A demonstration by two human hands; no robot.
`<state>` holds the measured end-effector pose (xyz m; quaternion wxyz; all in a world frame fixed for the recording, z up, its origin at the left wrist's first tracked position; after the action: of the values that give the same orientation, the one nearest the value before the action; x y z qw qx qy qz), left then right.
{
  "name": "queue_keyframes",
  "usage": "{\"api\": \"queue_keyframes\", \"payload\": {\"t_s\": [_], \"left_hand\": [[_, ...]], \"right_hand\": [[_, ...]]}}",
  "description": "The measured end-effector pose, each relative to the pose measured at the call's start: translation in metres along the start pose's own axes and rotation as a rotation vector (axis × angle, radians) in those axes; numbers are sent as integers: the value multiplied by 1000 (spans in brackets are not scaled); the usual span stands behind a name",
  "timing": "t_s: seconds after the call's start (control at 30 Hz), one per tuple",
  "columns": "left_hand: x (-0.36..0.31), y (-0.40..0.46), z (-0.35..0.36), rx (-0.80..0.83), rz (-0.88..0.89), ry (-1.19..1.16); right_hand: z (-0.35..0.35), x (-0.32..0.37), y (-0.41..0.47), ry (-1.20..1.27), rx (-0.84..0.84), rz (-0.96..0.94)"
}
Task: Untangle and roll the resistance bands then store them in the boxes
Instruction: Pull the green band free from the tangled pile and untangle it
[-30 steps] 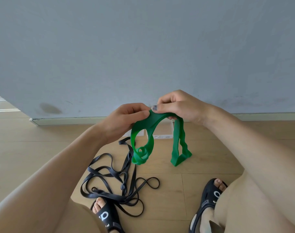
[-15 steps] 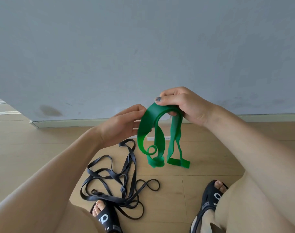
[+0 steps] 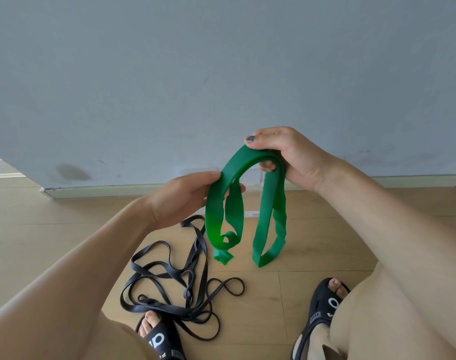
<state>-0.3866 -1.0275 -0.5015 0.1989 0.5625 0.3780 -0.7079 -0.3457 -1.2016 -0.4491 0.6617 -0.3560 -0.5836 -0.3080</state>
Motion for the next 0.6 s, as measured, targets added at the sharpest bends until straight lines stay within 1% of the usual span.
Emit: {"api": "queue_keyframes", "payload": {"t_s": [0.17, 0.33, 0.4, 0.5, 0.6], "left_hand": [[-6, -2, -6, -63, 91, -97], [-18, -5, -8, -138, 189, -52], [-17, -5, -10, -145, 206, -42], [-15, -6, -17, -177, 205, -14], [-17, -8, -21, -220, 206, 69]], "right_hand": [[-4, 1, 1, 39, -3, -2], [-15, 2, 1, -39, -58, 9], [-18, 0, 0, -133, -71, 28], [-23, -4, -2, -358, -80, 68], [-12, -7, -4, -512, -12, 112]]}}
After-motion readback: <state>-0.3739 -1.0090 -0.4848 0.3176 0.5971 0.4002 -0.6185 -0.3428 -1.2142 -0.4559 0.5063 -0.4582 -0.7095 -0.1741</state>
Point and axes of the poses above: each hand's wrist, its own y-axis towards the middle knuckle, its own z-axis out of the palm, x = y × z, the point moved 6 cm from there along y, towards the middle knuckle, and after that the axes turned 7 degrees about x, right-handed, at the moved point
